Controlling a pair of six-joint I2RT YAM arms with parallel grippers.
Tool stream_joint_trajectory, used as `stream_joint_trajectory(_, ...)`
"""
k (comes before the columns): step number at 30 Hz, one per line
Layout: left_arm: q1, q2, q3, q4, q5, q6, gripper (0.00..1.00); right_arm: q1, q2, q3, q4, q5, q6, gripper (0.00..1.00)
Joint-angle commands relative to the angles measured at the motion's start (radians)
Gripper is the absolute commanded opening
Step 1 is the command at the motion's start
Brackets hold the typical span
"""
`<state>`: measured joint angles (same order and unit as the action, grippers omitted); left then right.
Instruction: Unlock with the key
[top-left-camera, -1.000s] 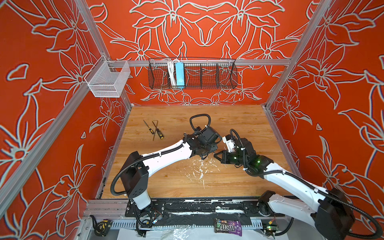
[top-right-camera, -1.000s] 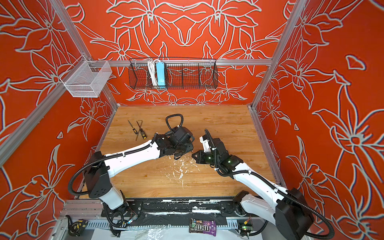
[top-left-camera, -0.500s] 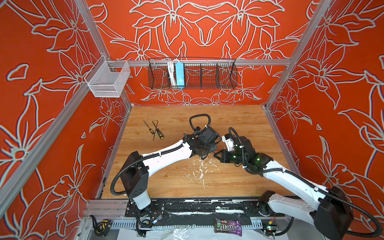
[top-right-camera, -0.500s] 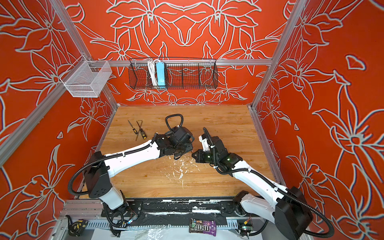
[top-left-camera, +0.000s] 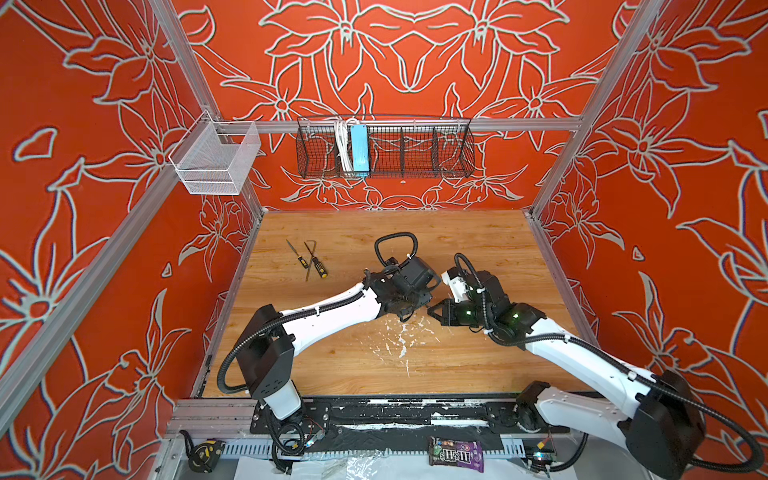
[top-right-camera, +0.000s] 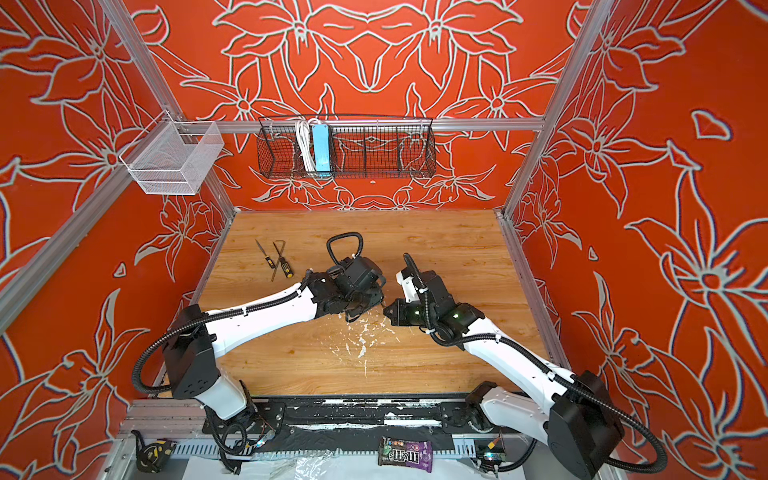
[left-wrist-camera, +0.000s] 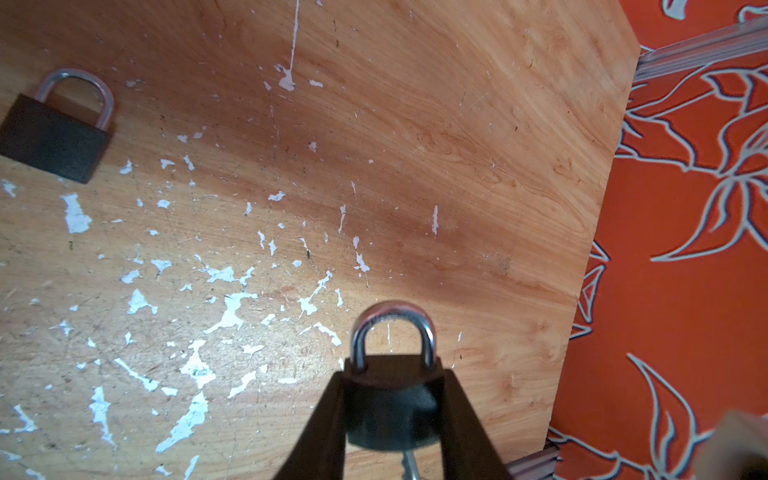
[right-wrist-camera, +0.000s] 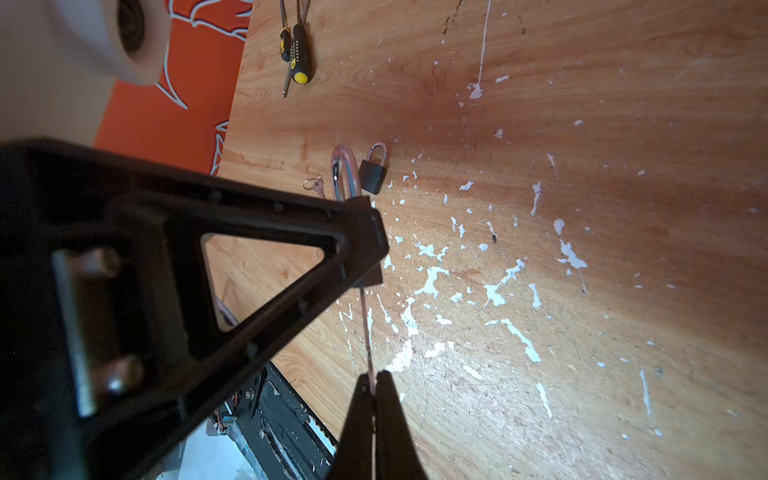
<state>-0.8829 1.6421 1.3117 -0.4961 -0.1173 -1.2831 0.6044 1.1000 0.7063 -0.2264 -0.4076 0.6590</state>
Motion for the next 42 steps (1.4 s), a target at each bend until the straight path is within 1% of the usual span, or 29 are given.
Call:
stream_joint_trajectory(1,-0.01,-0.036,-0.018,0.033,0.052,-0.044,0.0,0.003,-0.005,0.025,0.093,-0.009,-0.015,0.0)
stream_joint_trajectory(4,-0.01,-0.04,-0.018,0.043,0.05,-0.069,0.0,0.007,0.005,0.021,0.102,-0.032,-0.011,0.0)
stream_joint_trajectory(11,-0.01,-0.04,-0.017,0.064,0.047,-0.108,0.0,0.019,0.0,-0.02,0.162,-0.023,0.034,0.0)
stream_joint_trajectory(16,-0.01,-0.03,-0.008,0.069,0.053,-0.108,0.0,0.025,0.003,-0.016,0.148,0.014,0.018,0.0)
stream_joint_trajectory(19,-0.01,-0.027,-0.006,0.057,0.053,-0.114,0.0,0.025,0.004,-0.013,0.166,0.011,0.018,0.0)
stream_joint_trajectory(23,-0.011,-0.036,-0.016,0.046,0.045,-0.103,0.0,0.023,-0.006,0.03,0.1,0.068,-0.023,0.0)
stream_joint_trajectory(26,-0.011,-0.032,-0.012,0.006,0.034,-0.102,0.0,0.023,-0.02,0.06,0.057,0.123,-0.04,0.0)
stream_joint_trajectory(28,-0.011,-0.031,-0.025,0.022,0.04,-0.102,0.0,0.023,-0.022,0.073,0.04,0.149,-0.035,0.0)
stream_joint_trajectory(32,-0.011,-0.037,-0.032,0.036,0.045,-0.107,0.0,0.024,-0.012,0.086,0.041,0.143,-0.027,0.0)
stream_joint_trajectory(36,-0.011,-0.05,-0.032,0.037,0.038,-0.105,0.0,0.023,-0.016,0.11,-0.02,0.196,-0.055,0.0)
stream_joint_trajectory(40,-0.011,-0.054,-0.041,0.058,0.057,-0.127,0.0,0.025,-0.021,0.102,0.017,0.168,-0.036,0.0)
stream_joint_trajectory(42,-0.011,-0.058,-0.056,0.099,0.09,-0.145,0.0,0.032,-0.015,0.093,0.038,0.16,-0.025,0.0)
